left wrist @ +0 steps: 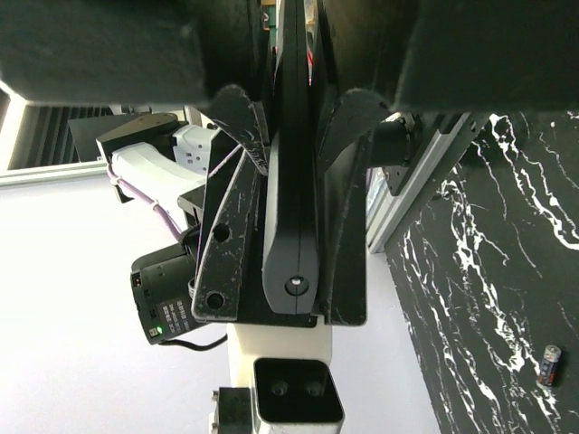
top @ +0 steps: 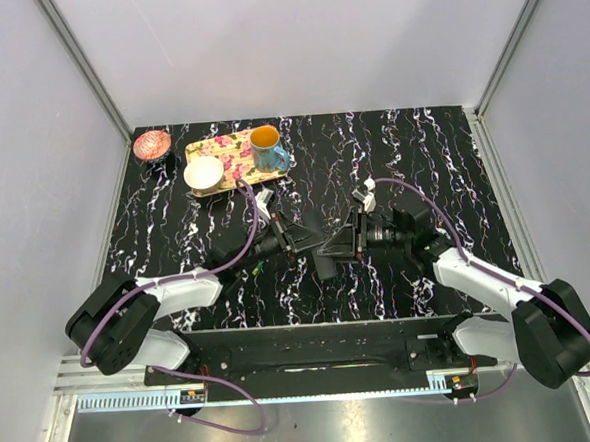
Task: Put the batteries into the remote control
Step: Load the battery cover into the remote control.
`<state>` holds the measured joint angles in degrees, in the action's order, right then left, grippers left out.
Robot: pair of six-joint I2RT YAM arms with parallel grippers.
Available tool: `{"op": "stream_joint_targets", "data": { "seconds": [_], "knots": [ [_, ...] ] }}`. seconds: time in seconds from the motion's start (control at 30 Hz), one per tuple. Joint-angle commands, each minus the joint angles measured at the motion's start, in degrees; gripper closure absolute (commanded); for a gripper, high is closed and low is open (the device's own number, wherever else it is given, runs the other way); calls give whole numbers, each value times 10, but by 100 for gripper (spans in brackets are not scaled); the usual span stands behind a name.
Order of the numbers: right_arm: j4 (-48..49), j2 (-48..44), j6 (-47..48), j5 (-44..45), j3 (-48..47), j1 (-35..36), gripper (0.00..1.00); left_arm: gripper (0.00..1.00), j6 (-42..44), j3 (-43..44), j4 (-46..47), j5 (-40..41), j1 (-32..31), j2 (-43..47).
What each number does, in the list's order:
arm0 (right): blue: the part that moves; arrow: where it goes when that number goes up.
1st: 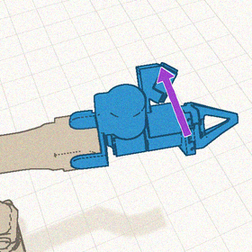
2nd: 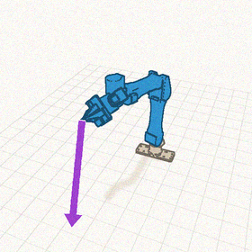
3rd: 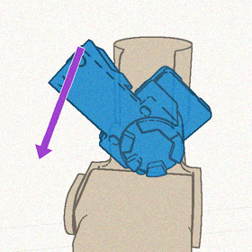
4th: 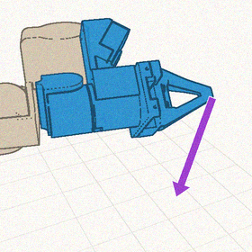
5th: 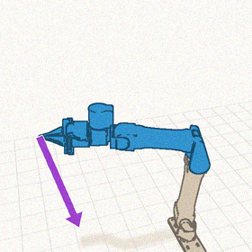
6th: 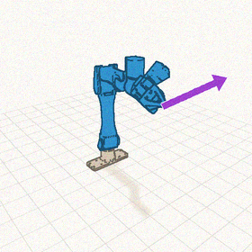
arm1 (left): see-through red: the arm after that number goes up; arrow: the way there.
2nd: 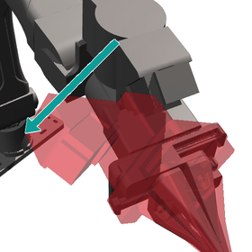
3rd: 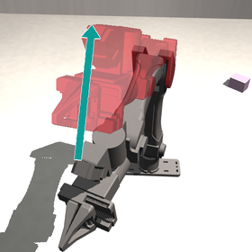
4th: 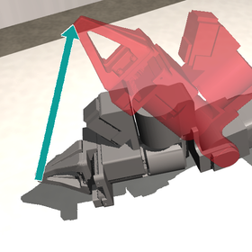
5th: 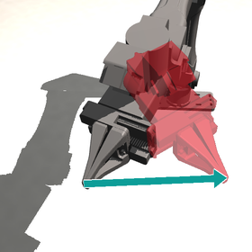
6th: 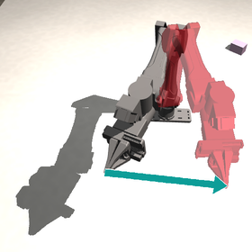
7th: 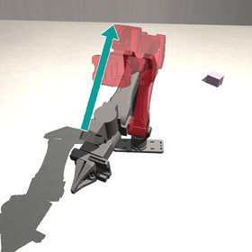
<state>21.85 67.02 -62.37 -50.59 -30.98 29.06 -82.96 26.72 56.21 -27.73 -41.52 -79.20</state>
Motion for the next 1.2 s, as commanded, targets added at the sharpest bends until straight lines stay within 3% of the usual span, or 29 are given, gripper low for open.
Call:
{"op": "stream_joint_targets", "data": {
  "seconds": [0.0,0.17,0.23,0.3,0.4,0.43,0.57,0.67,0.77,0.8,0.9,0.93,1.0,1.17],
  "knots": [
    [-15,-3,13,45,-36,-10,47,100,-5,3,73,-26,-9,21],
    [-16,7,19,36,-65,-13,39,100,5,-4,60,-23,-8,33],
    [-46,2,41,28,-83,-14,32,100,10,0,51,-22,-8,35],
    [-101,-12,64,22,-96,-14,22,100,21,6,37,-20,-1,37],
    [-190,-41,116,12,-119,-13,17,100,25,17,29,-19,13,31],
    [-211,-50,140,15,-126,-14,10,100,25,23,29,-22,18,27],
    [-298,-100,178,37,-134,-14,5,100,20,35,38,-31,43,10],
    [-363,-130,216,103,-146,-14,5,100,24,40,33,-41,75,3],
    [-425,-167,244,243,-155,-14,5,100,39,39,7,-51,96,5],
    [-442,-175,254,304,-157,-14,5,100,51,45,-14,-53,100,9],
    [-474,-189,271,410,-161,-14,5,100,144,81,-177,-49,102,31],
    [-481,-188,277,430,-161,-14,5,100,175,94,-285,-31,101,36],
    [-498,-181,293,482,-161,-14,5,100,242,125,-367,-13,102,42],
    [-507,-162,316,519,-155,-14,6,100,377,199,-580,86,103,10]
  ]
}}
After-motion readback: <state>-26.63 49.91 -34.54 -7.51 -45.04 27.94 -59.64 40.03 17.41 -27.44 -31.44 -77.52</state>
